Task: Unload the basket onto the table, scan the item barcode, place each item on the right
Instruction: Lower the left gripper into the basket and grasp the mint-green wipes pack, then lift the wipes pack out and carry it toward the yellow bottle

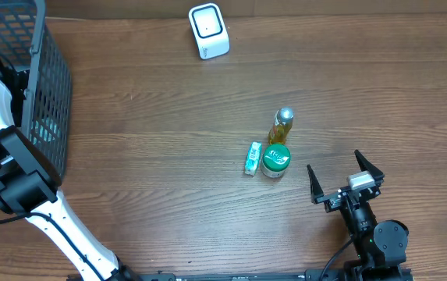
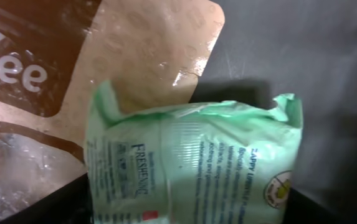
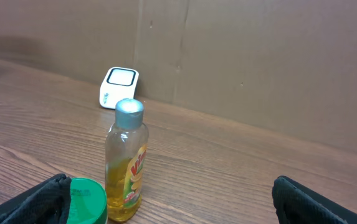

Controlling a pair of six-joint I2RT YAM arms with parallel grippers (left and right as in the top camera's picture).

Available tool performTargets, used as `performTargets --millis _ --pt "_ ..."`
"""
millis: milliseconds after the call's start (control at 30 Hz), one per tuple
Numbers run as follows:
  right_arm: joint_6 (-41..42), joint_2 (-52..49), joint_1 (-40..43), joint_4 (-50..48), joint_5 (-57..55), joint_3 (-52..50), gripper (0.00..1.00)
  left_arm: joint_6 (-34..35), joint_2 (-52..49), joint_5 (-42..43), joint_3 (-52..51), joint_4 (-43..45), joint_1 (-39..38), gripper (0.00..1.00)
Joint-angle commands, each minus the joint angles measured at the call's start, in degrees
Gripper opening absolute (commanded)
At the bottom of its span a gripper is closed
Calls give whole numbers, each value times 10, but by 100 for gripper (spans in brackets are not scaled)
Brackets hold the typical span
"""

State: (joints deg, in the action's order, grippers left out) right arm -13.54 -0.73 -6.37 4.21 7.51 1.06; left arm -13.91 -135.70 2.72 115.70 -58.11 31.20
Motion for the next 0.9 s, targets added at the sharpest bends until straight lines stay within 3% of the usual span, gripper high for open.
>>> performTargets --millis 0,133,333,700,867 --pt "0 6 1 -2 1 -6 100 6 -22 -35 -20 -8 -3 79" --pt "0 6 1 -2 1 -6 100 7 -22 -48 10 -33 -3 69" --pt "0 6 1 -2 1 -6 100 29 -21 -48 98 -91 -3 64" --pt "0 6 1 -2 1 -6 100 80 -14 -47 297 -191 -3 63" --pt "0 6 1 -2 1 -6 100 102 23 -48 341 -204 -3 64"
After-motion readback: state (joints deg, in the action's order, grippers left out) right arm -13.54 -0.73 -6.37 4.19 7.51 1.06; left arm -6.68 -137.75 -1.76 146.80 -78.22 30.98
